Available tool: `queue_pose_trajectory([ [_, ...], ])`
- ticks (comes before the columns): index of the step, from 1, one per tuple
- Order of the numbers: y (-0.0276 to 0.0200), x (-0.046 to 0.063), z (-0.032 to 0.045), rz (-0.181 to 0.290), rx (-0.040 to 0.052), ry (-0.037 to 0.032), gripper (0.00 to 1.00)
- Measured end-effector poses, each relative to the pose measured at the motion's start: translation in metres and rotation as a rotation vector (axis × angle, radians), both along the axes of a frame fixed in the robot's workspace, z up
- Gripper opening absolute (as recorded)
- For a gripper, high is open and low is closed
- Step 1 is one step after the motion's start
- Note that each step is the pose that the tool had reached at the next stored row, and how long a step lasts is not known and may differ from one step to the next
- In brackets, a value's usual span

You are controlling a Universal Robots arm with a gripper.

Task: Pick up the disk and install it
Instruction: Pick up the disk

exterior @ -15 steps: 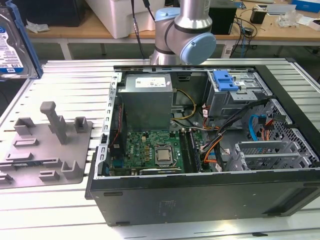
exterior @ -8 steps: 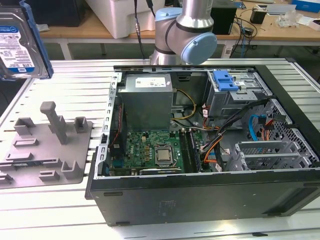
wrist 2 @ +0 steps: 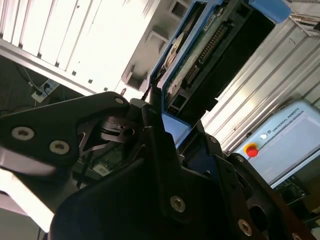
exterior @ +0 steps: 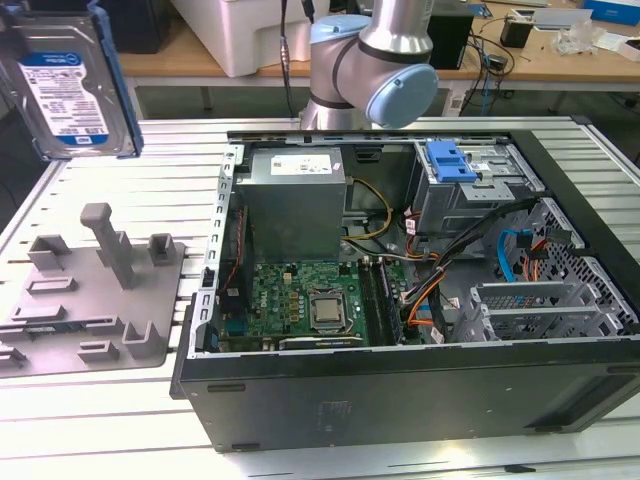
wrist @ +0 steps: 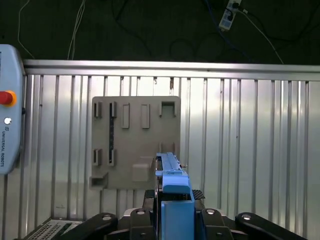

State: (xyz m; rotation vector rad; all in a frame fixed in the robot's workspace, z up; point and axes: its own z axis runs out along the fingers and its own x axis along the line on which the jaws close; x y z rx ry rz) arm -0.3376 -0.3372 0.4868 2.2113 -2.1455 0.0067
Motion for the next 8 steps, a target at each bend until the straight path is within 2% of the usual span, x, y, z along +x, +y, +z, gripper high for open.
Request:
queue_pose_trajectory([
  [4,-0.0025,0.027,0.0004,0.0,0.001,0.0,0.37],
  [8,-0.0046,0.046,0.0008,0.0,0.0018,0.0001,0.37],
])
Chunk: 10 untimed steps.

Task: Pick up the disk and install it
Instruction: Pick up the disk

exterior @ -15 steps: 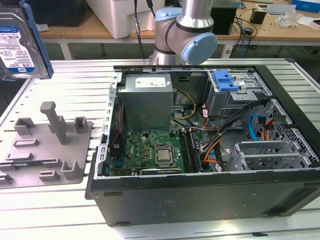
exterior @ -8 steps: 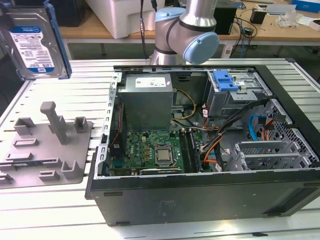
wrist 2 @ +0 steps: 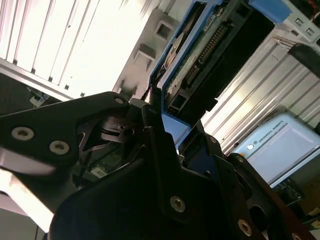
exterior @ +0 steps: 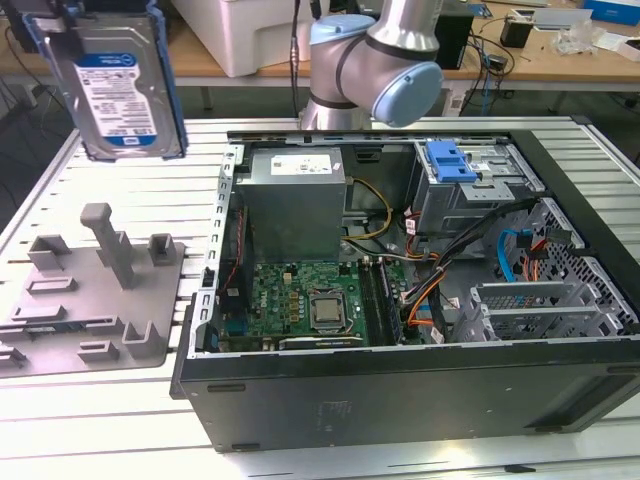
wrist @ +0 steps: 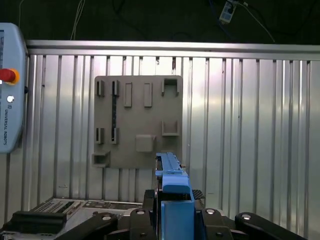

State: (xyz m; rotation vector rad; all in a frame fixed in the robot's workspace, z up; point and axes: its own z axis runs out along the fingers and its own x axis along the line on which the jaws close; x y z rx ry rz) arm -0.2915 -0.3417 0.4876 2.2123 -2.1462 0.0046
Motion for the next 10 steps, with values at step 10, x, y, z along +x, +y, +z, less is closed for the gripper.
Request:
queue_pose_trajectory([
  [10,-0.008,0.06,0.0018,0.0,0.0019,0.0,0.37],
])
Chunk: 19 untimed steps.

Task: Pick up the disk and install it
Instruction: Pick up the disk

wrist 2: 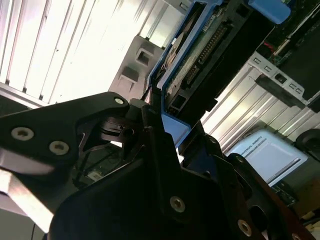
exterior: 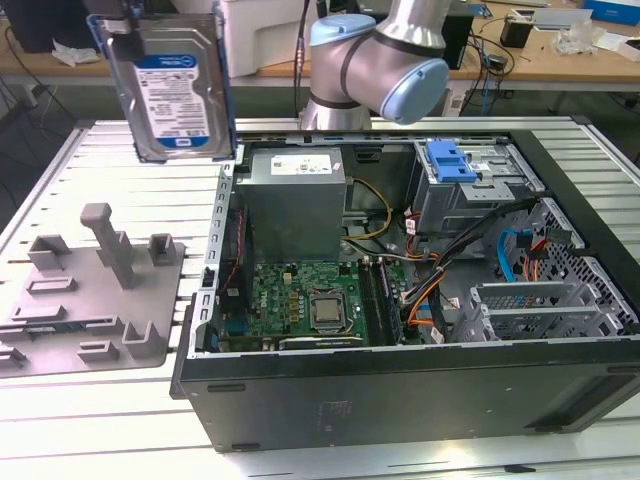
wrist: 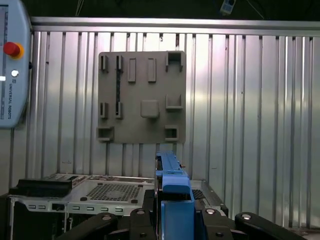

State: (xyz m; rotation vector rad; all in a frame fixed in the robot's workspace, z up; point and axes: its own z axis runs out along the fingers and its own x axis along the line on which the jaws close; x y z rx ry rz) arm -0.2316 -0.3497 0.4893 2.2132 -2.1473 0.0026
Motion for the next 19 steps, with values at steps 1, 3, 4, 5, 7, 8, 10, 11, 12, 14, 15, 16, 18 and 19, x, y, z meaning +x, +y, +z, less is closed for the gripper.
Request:
queue_pose_trajectory([
  [1,-0.0007,0.004,0.0002,0.0,0.0,0.0,0.37],
  [3,-0.0031,0.016,0.0006,0.0,0.0001,0.0,0.37],
  [4,-0.0043,0.02,0.0007,0.0,0.0002,-0.0001,0.37],
  [5,-0.006,0.024,0.0009,0.0,0.0002,-0.0001,0.37],
  [7,-0.0102,0.032,0.0011,0.0,0.0001,0.0,0.37],
  [8,-0.0138,0.039,0.001,0.0,0.0003,-0.0002,0.37],
  [10,-0.0199,0.048,0.0012,0.0,0.0002,-0.0001,0.37],
  [11,-0.0221,0.052,0.0012,0.0,0.0002,0.0,0.37],
  [12,-0.0247,0.056,0.0012,0.0,0.0002,-0.0001,0.37],
  [14,-0.0295,0.063,0.0013,0.0,0.0002,-0.0001,0.37],
  [15,-0.0321,0.067,0.0013,0.0,0.0001,-0.0001,0.37],
  [16,-0.0343,0.071,0.0014,0.0,0.0002,-0.0001,0.37],
  [18,-0.0402,0.08,0.0015,0.0,0.0002,0.0,0.37],
  [19,-0.0429,0.084,0.0015,0.0,0.0002,-0.0001,0.37],
])
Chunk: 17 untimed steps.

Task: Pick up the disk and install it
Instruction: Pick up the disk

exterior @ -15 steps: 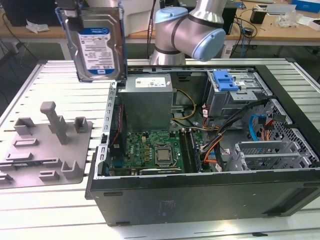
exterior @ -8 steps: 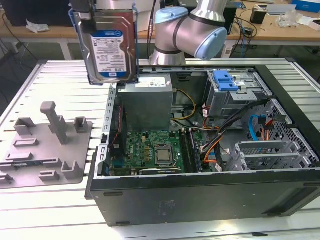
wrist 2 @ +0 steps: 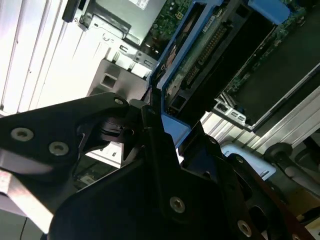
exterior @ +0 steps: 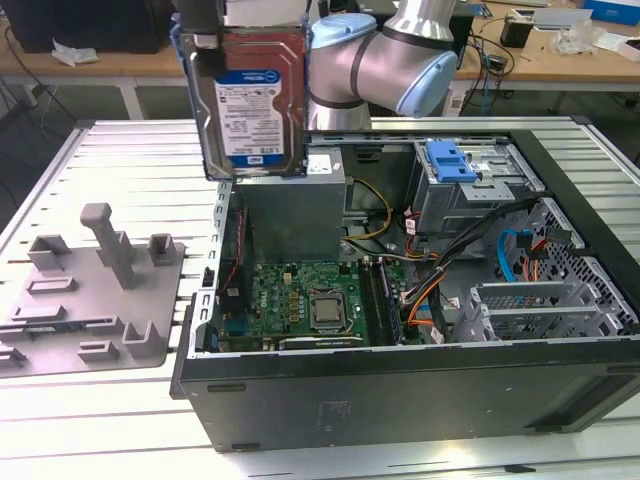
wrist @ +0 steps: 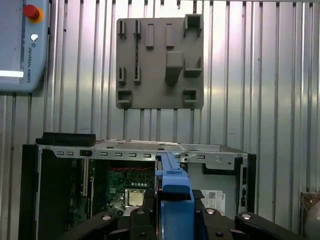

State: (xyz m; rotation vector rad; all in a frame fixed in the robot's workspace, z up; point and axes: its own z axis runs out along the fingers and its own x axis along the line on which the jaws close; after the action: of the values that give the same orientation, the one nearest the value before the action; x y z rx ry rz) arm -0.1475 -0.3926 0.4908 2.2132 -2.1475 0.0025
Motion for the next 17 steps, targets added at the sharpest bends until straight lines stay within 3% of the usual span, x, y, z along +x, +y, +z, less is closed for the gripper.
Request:
queue_pose_trajectory([
  [7,-0.0215,0.034,0.0004,0.0,-0.0001,0.0,0.37],
  [13,-0.0358,0.057,0.0007,0.0,0.0,0.0,0.37],
  [17,-0.0499,0.079,0.001,0.0,0.0,0.0,0.37],
])
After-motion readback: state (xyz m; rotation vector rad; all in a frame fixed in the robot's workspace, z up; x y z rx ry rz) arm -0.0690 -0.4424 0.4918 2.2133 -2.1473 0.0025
